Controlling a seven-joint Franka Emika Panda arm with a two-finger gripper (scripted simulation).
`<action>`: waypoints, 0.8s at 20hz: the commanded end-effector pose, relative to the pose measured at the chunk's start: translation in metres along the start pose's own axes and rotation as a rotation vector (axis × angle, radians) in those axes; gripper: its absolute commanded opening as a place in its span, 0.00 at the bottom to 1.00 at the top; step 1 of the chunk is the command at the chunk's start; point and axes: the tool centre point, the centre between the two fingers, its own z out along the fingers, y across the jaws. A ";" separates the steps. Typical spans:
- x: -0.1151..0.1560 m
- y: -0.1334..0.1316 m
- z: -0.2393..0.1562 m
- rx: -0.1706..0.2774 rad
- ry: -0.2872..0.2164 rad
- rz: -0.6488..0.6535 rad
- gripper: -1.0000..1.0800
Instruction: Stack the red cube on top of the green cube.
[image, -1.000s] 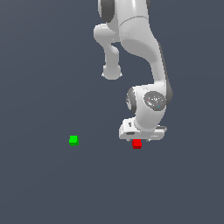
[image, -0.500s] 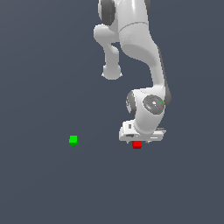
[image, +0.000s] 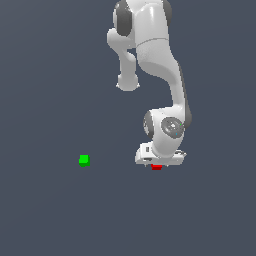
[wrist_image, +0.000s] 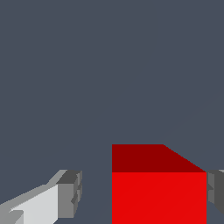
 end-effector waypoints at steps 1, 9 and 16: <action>0.001 0.000 0.000 0.000 0.002 0.000 0.00; 0.001 0.000 0.000 0.000 0.002 0.000 0.00; 0.000 0.000 -0.007 0.000 0.001 0.000 0.00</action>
